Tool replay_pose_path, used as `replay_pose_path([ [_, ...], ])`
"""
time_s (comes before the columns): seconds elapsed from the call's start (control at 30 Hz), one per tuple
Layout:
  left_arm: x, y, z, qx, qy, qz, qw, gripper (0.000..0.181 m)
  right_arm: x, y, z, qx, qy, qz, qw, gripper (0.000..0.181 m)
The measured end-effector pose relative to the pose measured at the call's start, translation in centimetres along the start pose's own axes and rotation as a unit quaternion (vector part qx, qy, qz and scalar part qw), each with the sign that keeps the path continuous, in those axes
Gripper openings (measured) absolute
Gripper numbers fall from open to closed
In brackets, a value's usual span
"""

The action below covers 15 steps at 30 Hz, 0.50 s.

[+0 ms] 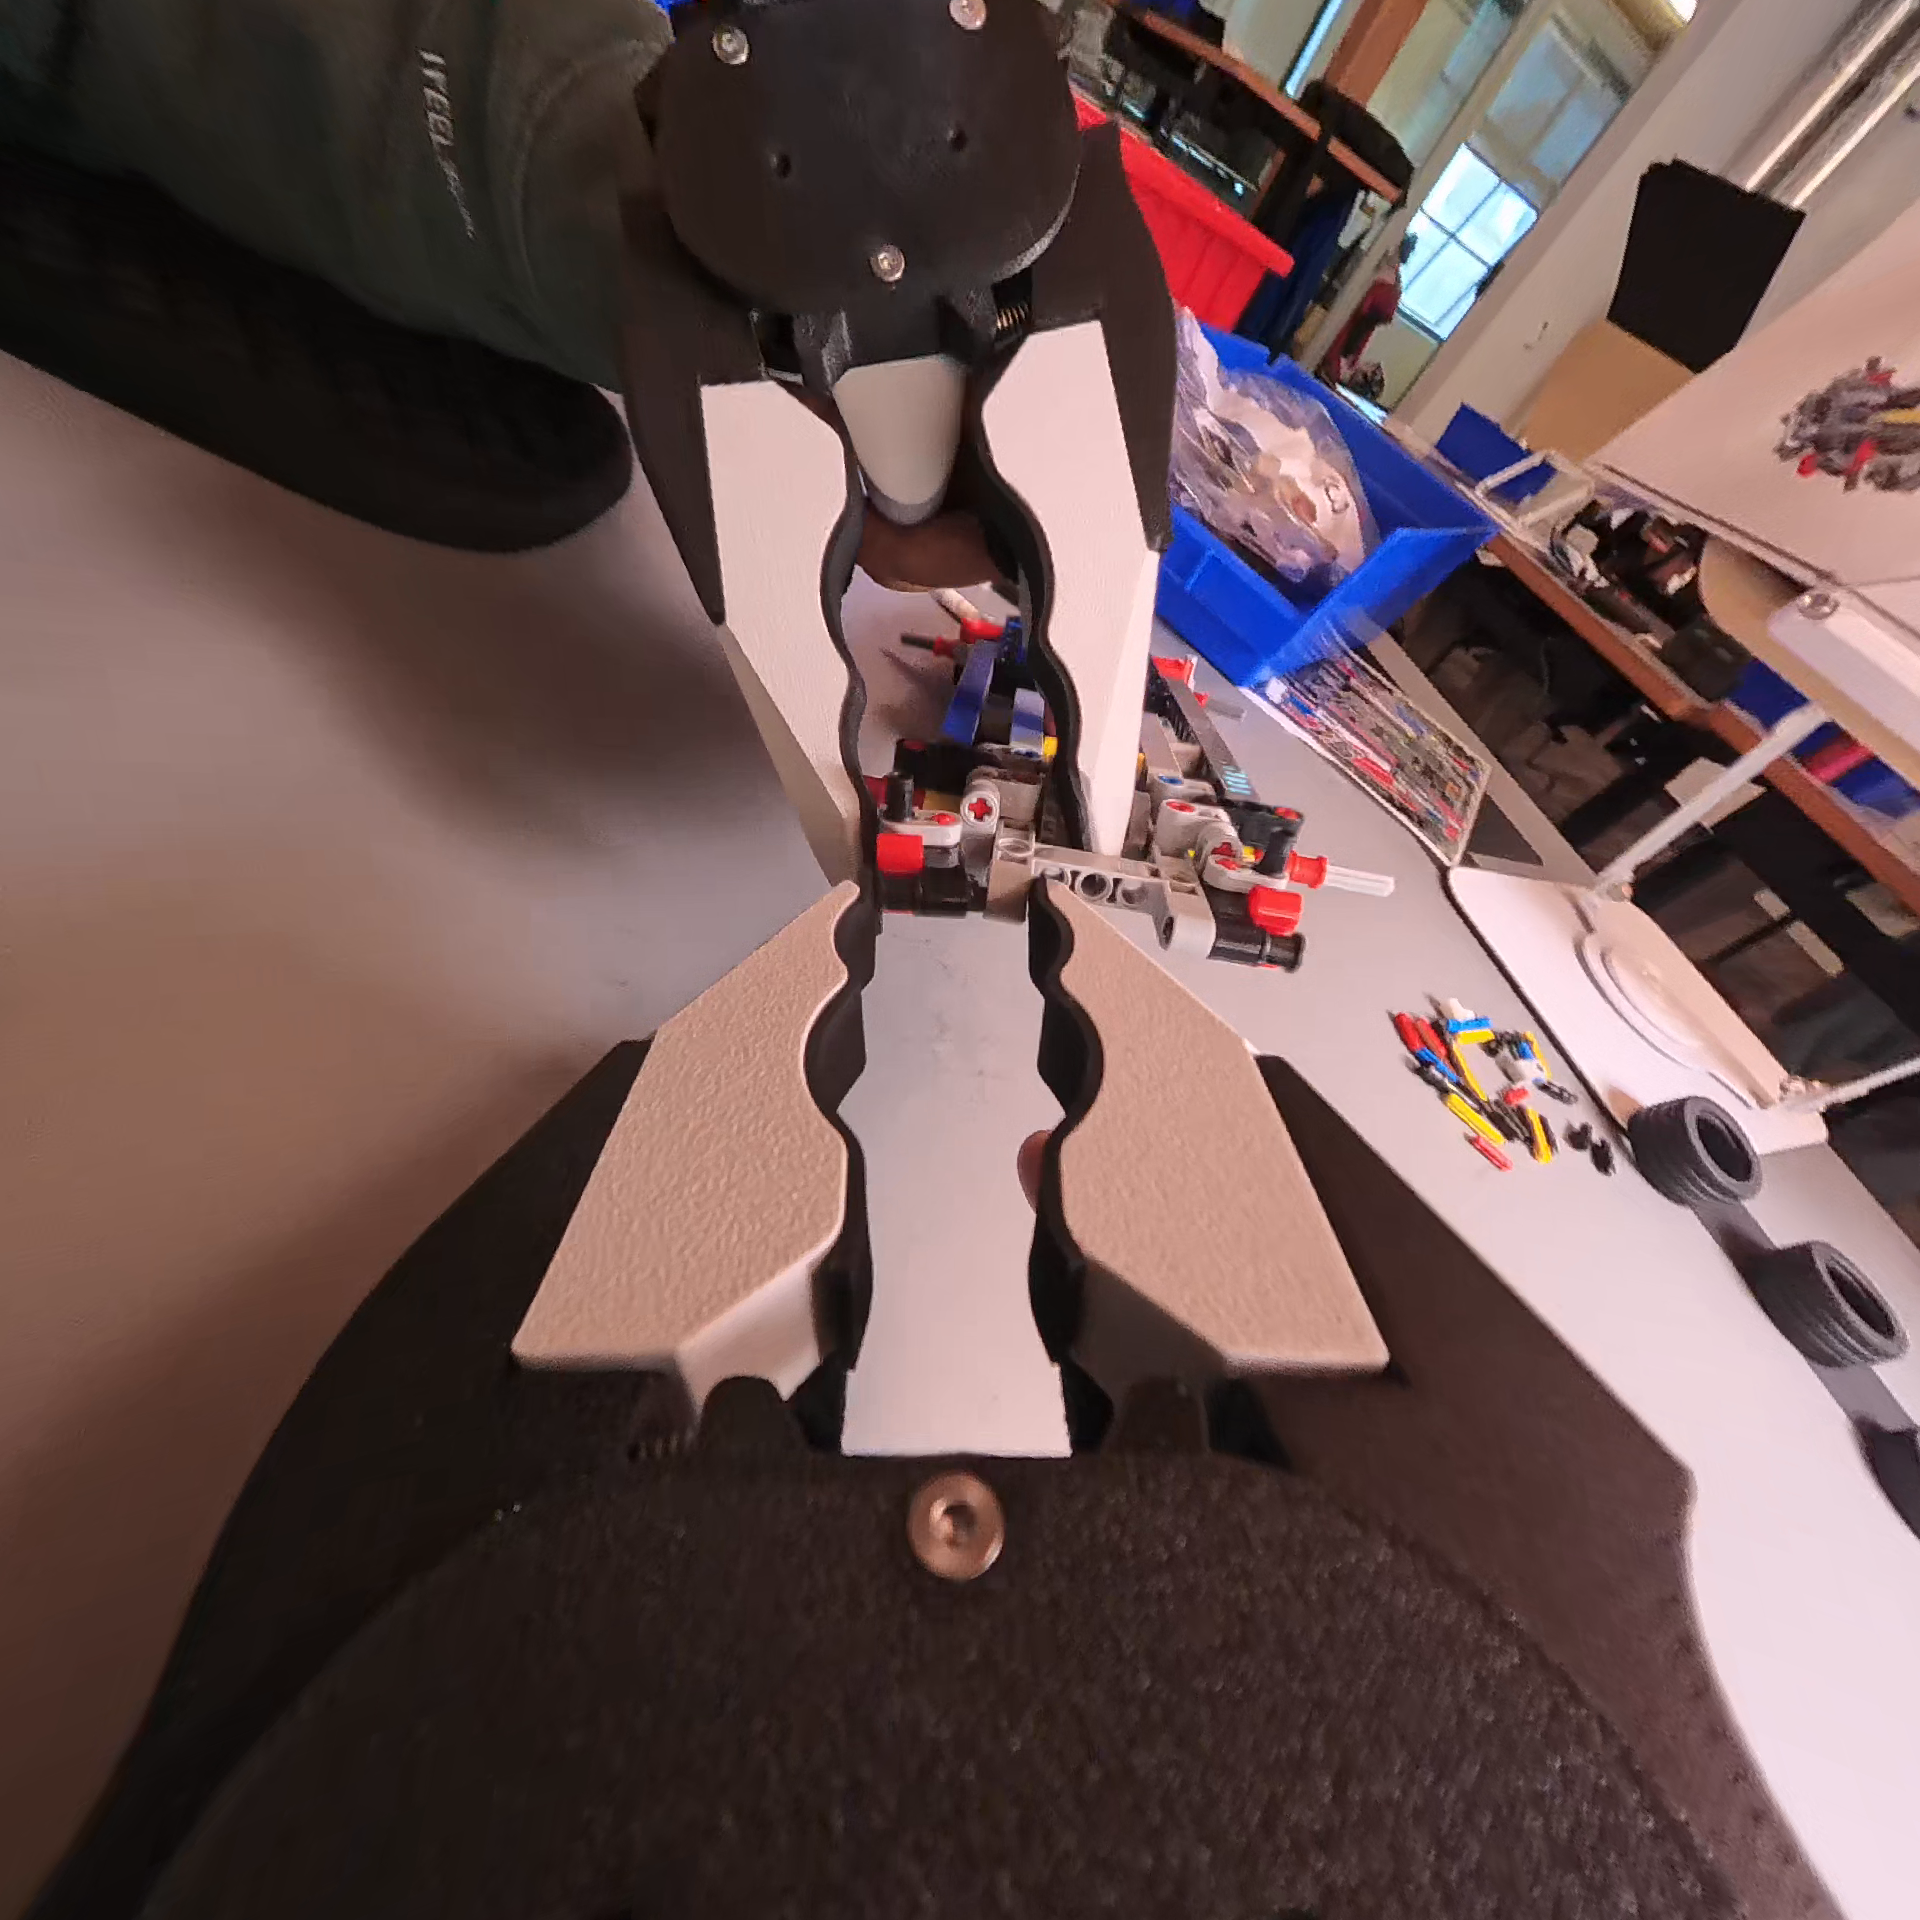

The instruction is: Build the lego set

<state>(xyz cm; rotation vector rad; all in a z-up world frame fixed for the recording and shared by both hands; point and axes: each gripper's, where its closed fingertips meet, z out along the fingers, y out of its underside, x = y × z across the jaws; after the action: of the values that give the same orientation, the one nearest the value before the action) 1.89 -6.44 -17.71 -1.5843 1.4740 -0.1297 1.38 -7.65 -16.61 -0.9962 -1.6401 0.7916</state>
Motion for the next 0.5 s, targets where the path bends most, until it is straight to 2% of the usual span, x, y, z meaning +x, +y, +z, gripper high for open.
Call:
replay_pose_path([
  [0.03,-0.2,0.1,0.1,0.001,0.000,-0.002,1.000,0.041,0.2,0.1,0.0,-0.005,0.007,0.006,1.000,0.026],
  [0.23,-0.7,0.7,1.5,-0.015,0.007,0.000,1.000,0.041,1.0,1.7,0.0,-0.065,0.023,0.030,0.997,0.025],
  [0.37,-0.9,0.6,2.6,-0.024,0.016,-0.007,1.000,0.043,1.3,2.9,-0.7,-0.078,0.000,0.094,0.993,0.025],
  [0.5,-2.0,0.4,1.9,-0.015,0.022,-0.016,1.000,0.065,1.9,4.7,-1.3,-0.106,-0.020,0.112,0.988,0.025],
])
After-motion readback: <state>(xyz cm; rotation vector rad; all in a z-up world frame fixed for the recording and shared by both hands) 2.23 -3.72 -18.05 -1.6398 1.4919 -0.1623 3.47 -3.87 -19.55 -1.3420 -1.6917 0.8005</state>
